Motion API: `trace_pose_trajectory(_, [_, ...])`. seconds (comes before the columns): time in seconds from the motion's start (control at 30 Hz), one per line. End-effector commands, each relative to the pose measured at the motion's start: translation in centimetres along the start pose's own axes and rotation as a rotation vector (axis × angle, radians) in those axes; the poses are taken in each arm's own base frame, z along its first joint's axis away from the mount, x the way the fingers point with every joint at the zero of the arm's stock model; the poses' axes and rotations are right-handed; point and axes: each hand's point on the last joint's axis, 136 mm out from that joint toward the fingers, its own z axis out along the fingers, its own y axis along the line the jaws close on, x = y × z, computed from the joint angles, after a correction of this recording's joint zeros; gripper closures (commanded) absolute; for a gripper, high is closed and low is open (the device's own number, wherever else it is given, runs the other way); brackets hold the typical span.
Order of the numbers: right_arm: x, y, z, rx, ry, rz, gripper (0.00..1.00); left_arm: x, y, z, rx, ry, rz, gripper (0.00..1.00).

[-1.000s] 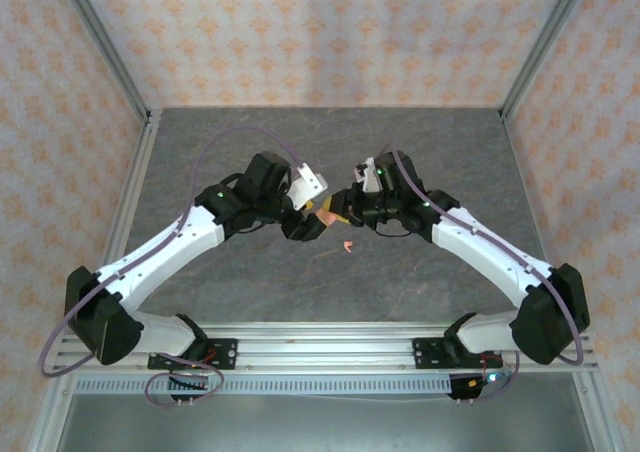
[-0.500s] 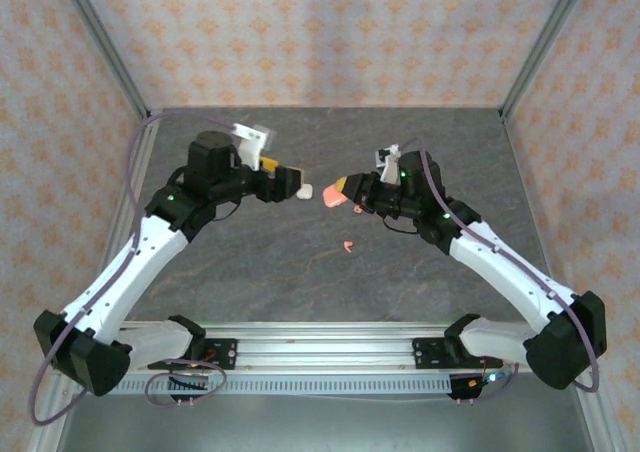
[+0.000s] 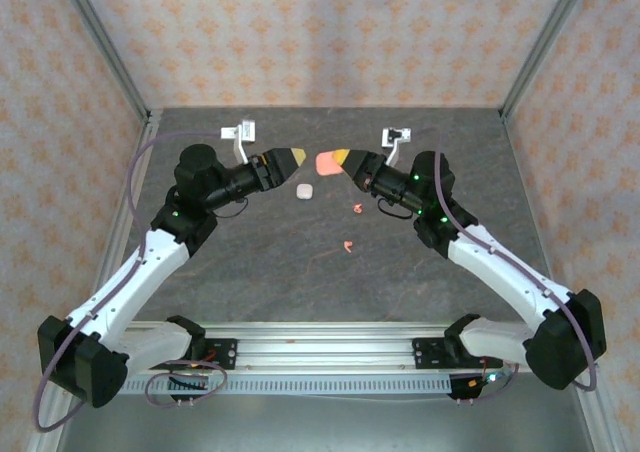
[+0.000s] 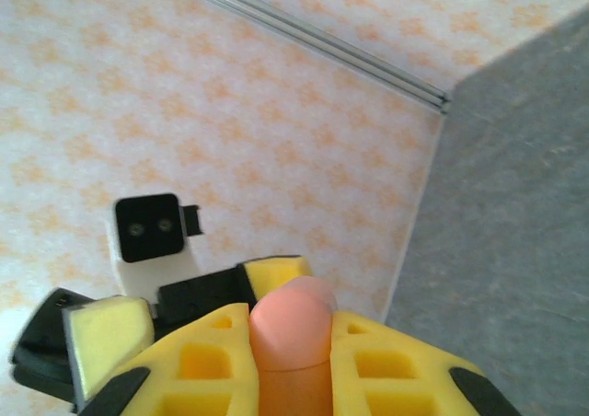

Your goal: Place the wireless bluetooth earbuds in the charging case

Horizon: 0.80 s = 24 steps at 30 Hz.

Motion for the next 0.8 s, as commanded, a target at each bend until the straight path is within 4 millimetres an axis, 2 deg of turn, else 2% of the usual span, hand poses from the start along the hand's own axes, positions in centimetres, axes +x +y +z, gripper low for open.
trace_pose_trajectory(0.0, [-1.2,3.3,0.3,-0.154,-0.023,0.011,0.99,-0.9,-2.9,0.1,0.132,-0.008,-0.026,0.25])
trace_pose_trajectory(0.1, [-1.3,4.1,0.4,-0.198,-0.022,0.032,0.99,-0.6,-2.9,0.4,0.144,0.013,-0.037,0.26])
trace_pose_trajectory(0.37, [-1.4,4.8,0.3,-0.244,-0.017,0.062,0.98,0.2,-5.1,1.7,0.224,0.065,-0.035,0.26])
trace_pose_trajectory(0.67, [-0.7,5.9,0.2,-0.303,0.032,0.079,0.98,-0.6,-6.3,2.9,0.275,0.049,-0.057,0.36])
trace_pose_trajectory(0.77, [-0.3,5.9,0.2,-0.307,0.049,0.078,0.98,-0.6,-6.3,3.1,0.283,0.048,-0.058,0.43])
